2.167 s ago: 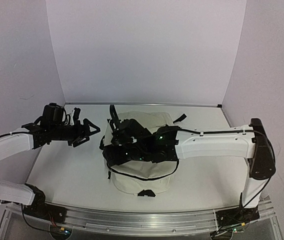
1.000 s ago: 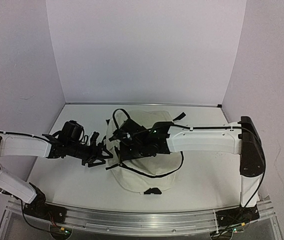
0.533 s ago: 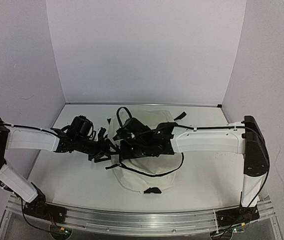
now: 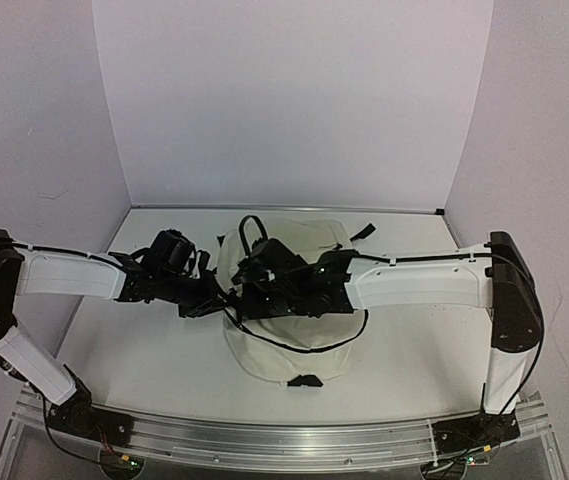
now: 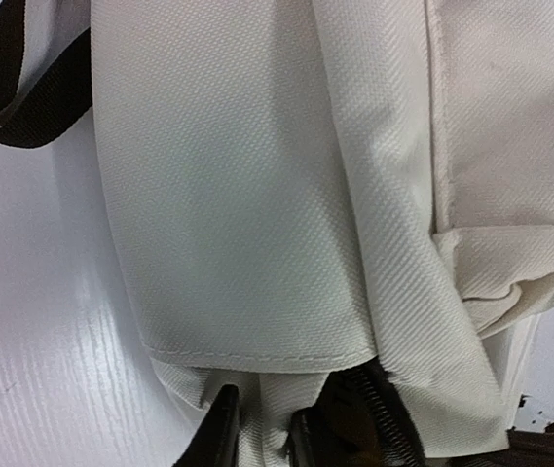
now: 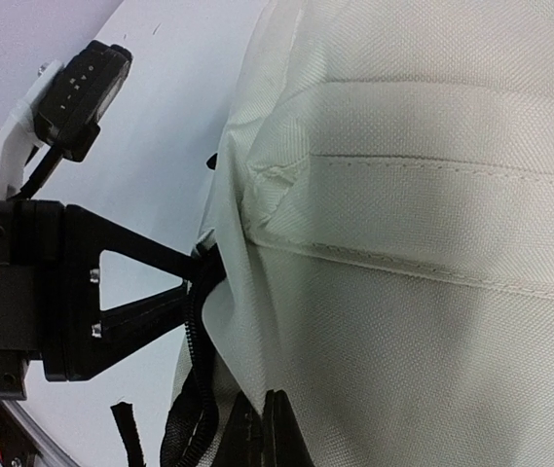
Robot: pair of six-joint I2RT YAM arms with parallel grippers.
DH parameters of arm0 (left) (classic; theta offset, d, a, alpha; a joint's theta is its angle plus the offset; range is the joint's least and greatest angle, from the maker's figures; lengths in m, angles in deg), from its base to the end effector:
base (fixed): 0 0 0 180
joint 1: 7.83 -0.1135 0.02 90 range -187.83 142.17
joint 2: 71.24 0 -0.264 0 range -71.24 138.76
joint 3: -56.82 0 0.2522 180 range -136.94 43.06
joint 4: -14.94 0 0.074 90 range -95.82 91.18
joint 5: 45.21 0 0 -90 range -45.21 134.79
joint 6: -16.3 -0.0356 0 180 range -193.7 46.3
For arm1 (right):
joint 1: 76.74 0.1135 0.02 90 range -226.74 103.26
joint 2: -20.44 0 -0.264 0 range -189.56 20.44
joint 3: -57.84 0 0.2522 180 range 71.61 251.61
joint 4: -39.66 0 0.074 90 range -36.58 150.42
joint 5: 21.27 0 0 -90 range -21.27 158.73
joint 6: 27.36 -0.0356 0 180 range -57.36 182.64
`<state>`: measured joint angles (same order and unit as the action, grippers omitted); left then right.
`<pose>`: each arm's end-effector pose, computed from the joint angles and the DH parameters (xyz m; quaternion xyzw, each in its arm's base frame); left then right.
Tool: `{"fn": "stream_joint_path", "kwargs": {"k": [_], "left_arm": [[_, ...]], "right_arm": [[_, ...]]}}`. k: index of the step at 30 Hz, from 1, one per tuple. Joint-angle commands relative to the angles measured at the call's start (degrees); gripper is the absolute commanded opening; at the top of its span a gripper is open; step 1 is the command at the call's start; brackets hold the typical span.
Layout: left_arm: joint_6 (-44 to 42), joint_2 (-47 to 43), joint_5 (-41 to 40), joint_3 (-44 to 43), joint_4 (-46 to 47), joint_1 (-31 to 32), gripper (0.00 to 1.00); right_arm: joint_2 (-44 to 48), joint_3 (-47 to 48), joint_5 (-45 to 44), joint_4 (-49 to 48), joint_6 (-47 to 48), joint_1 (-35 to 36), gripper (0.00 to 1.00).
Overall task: Pack the student bag
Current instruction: Zip the student bag at the center of the board.
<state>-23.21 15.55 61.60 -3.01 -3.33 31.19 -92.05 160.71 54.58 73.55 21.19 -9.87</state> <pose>0.2314 -0.2007 0.1860 -0.0360 0.9157 -0.3612 0.1724 0.1841 0.4089 0.2406 -0.1532 0.9002 0.2512 0.3211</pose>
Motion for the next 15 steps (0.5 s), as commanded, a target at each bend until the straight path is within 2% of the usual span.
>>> {"fn": "stream_joint_path", "kwargs": {"k": [1, 6, 10, 15], "left_arm": [[1.1, -3.2, -1.1, 0.5, 3.8, -0.2, 0.06], [0.0, -11.1, 1.0, 4.2, 5.8, -0.3, 0.01], [-0.9, -16.4, 3.0, 7.0, 7.5, -0.4, 0.01], [-3.3, -17.3, 4.4, 6.9, 4.4, -0.4, 0.19]], "right_arm": [[3.8, -1.0, -2.1, -1.6, 0.0, 0.0, 0.0], [4.1, -2.2, -4.1, -1.5, -0.6, 0.0, 0.0], [4.1, -2.7, -4.4, -1.5, -0.8, 0.0, 0.0], [3.7, -1.6, -3.5, -1.5, 0.1, 0.0, 0.0]]}}
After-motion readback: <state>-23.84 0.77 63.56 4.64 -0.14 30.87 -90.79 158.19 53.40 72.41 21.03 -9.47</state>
